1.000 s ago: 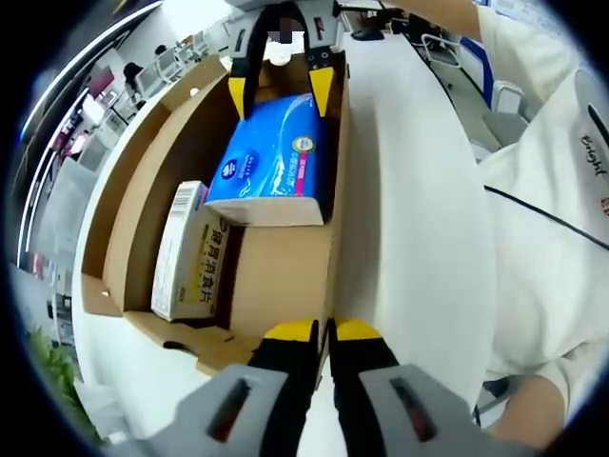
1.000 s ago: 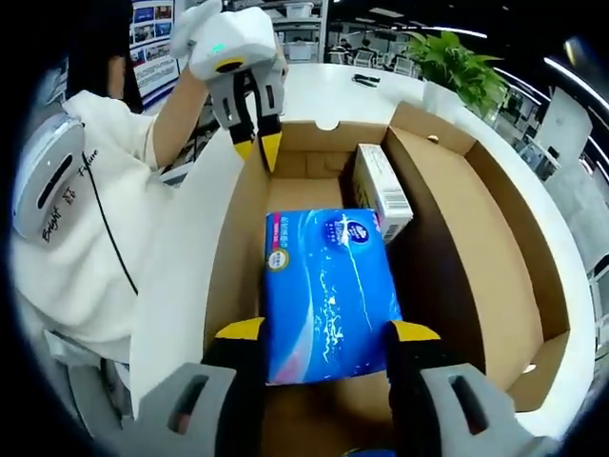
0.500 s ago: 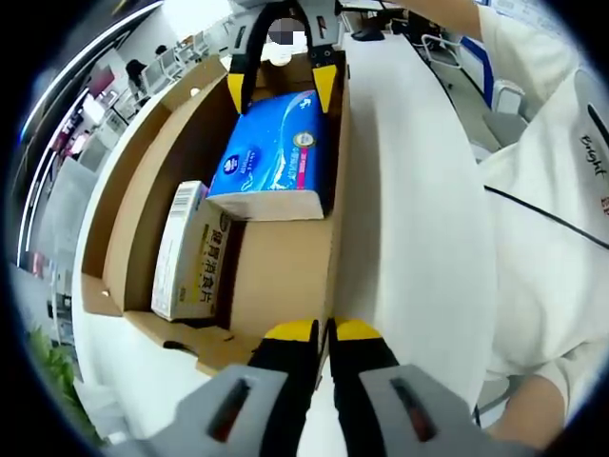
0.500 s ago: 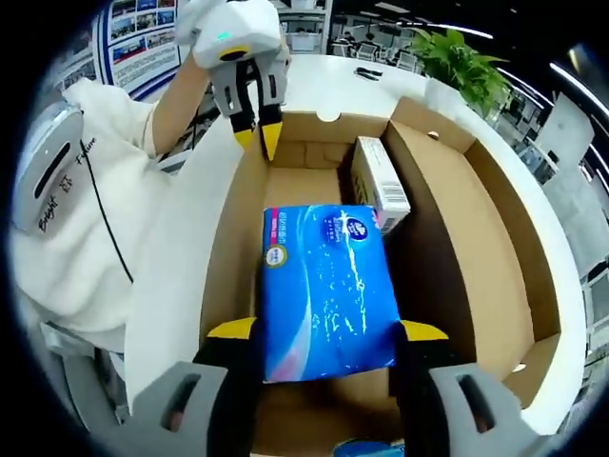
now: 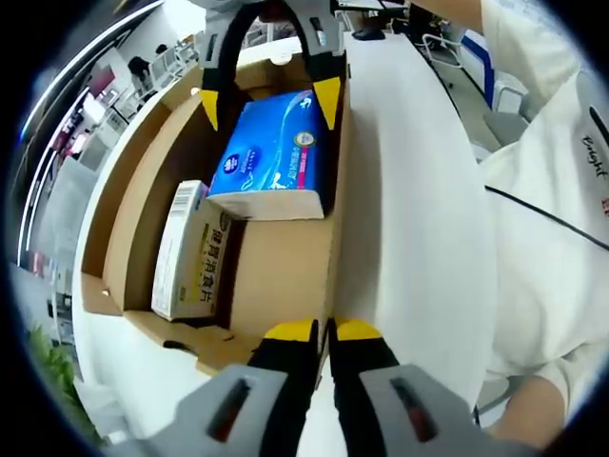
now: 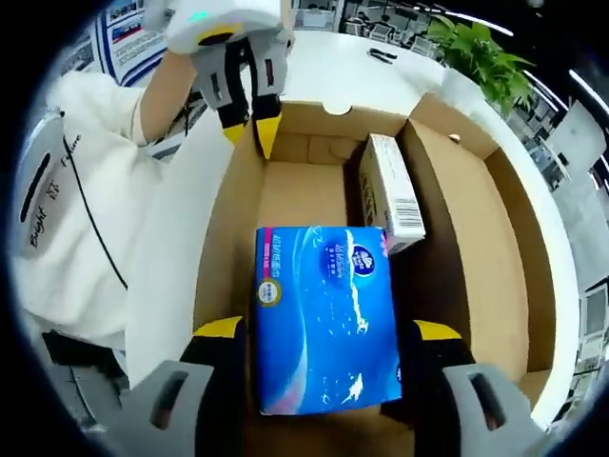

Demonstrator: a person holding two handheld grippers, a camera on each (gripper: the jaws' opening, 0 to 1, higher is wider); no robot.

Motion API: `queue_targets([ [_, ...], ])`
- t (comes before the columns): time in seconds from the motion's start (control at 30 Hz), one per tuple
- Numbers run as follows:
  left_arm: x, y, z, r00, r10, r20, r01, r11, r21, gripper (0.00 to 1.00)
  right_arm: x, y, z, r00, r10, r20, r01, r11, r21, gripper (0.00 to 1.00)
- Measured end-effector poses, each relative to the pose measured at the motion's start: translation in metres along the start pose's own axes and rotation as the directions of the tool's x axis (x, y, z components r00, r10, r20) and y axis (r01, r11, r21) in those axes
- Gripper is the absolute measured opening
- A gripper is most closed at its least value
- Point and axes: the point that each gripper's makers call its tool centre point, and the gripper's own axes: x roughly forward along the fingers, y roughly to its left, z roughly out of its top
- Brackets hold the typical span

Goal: Operate the shoe box by opening the lid, removing the specified soft item, and placing it in the target area until the item is outside and the box remains undamaged.

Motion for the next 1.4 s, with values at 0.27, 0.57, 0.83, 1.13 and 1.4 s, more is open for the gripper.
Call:
queue_targets([
  [0.27, 0.000, 0.000, 0.000, 1.000, -0.001, 0.005, 0.001, 1.000, 0.003, 0.05, 0.007, 0.003, 0.002, 0.997, -0.001, -0.083, -0.005, 0.998, -0.065, 0.77],
  [0.57, 0.000, 0.000, 0.000, 1.000, 0.001, 0.007, -0.001, 1.000, 0.005, 0.05, 0.015, 0.004, -0.003, 0.991, 0.001, -0.131, -0.013, 0.996, -0.091, 0.76],
  [0.83, 0.000, 0.000, 0.001, 1.000, 0.002, 0.009, -0.002, 1.000, 0.006, 0.05, 0.027, 0.002, -0.009, 0.988, 0.045, -0.150, -0.054, 0.997, -0.053, 0.77],
  [1.13, 0.000, 0.000, 0.001, 1.000, 0.003, 0.009, -0.003, 1.000, 0.005, 0.05, 0.036, 0.004, -0.013, 0.980, 0.043, -0.194, -0.056, 0.996, -0.066, 0.79],
  [1.4, 0.000, 0.000, 0.001, 1.000, 0.004, 0.010, -0.004, 1.000, 0.008, 0.05, 0.042, 0.005, -0.014, 0.975, 0.060, -0.213, -0.073, 0.996, -0.053, 0.81],
])
